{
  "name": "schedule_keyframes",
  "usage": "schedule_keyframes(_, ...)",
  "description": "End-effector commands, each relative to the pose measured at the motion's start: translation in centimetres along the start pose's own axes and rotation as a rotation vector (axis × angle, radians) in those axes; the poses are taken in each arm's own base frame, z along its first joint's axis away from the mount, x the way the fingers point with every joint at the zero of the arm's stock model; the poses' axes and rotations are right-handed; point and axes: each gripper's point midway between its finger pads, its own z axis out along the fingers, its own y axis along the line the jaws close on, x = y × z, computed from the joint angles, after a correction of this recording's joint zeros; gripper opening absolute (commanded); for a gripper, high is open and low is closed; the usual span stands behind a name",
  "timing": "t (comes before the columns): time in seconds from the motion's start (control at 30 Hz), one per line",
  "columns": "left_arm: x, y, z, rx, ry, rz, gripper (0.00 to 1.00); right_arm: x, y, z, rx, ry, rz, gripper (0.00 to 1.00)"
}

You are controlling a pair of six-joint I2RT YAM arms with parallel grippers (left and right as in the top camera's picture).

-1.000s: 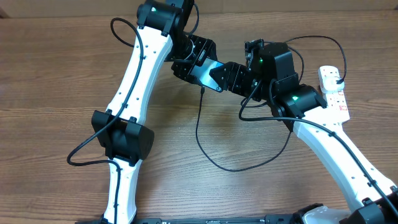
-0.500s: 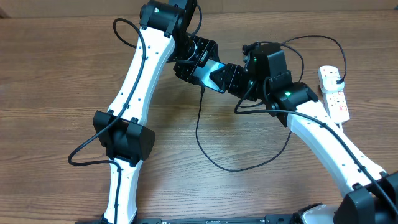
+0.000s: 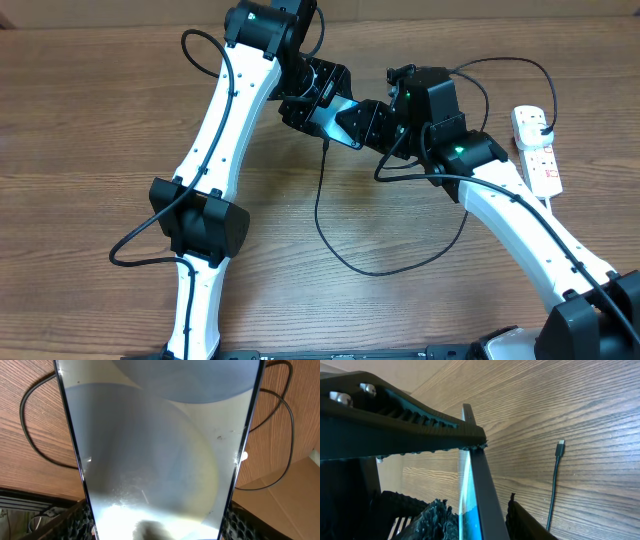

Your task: Plug charger to phone and switch on socket

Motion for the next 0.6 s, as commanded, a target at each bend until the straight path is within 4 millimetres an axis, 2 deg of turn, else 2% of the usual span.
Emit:
schedule_keyframes(0.0, 1.13, -0.70, -0.63, 0.033, 0.024, 0.015, 0.63, -0.11, 0.70, -0.03, -0.019, 0.001, -0.008, 0.37)
schedule_keyframes(0.27, 1.12, -0.68, -0.63, 0.032, 0.024, 0.016, 0.63, -0.06, 0.73, -0.03, -0.021, 0.003, -0.008, 0.33)
schedule_keyframes(0.57, 1.12, -0.68, -0.63, 0.032, 0.024, 0.016, 0.63, -0.06, 0.73, -0.03, -0.021, 0.003, -0.008, 0.22)
